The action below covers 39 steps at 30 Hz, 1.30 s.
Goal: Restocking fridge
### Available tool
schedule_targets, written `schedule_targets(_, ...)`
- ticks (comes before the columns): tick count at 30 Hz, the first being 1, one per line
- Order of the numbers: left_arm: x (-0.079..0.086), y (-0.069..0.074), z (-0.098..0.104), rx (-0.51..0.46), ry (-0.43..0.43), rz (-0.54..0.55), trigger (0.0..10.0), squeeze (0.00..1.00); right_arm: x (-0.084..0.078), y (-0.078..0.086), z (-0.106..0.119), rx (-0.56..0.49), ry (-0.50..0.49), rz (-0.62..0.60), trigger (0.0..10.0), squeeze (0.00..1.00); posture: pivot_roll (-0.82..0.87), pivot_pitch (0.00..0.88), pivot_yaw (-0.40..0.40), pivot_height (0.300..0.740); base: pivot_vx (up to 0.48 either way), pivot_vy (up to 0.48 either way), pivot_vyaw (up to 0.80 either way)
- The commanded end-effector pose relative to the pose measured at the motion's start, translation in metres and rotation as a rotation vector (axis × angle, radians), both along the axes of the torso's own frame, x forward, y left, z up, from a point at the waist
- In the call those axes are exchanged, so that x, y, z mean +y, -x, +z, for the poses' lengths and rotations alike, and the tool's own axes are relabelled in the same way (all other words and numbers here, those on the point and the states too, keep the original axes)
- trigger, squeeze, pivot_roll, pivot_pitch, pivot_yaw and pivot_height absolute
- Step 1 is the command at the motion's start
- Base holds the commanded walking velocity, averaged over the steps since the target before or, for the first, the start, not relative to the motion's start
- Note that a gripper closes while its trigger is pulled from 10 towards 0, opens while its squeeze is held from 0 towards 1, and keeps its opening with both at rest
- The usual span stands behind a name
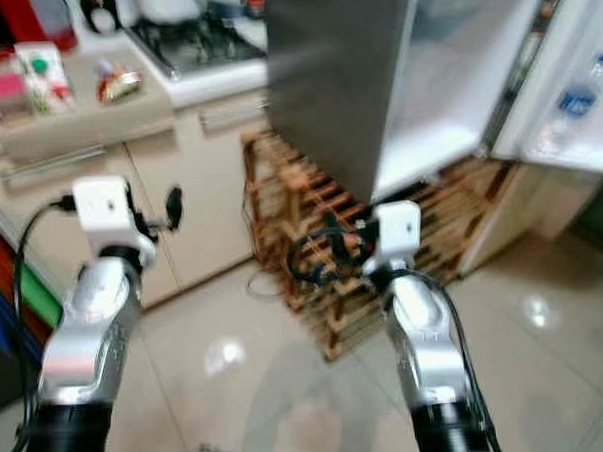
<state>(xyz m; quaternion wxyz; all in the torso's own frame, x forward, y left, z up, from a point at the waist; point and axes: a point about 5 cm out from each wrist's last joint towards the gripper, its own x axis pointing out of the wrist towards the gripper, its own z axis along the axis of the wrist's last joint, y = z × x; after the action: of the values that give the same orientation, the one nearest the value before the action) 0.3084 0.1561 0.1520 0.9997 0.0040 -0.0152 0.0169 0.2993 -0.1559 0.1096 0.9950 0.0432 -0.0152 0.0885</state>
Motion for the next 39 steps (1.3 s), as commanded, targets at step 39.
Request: schedule_targets(39, 0.015, 0.002, -0.012, 0.005, -0.067, -0.035, 10.0, 0.00, 0.007, 0.000, -0.006, -0.005, 0.077, 0.039, 10.0, 0.01, 0.01, 0.000, 0.021, 0.740, 0.092, 0.000, 0.58)
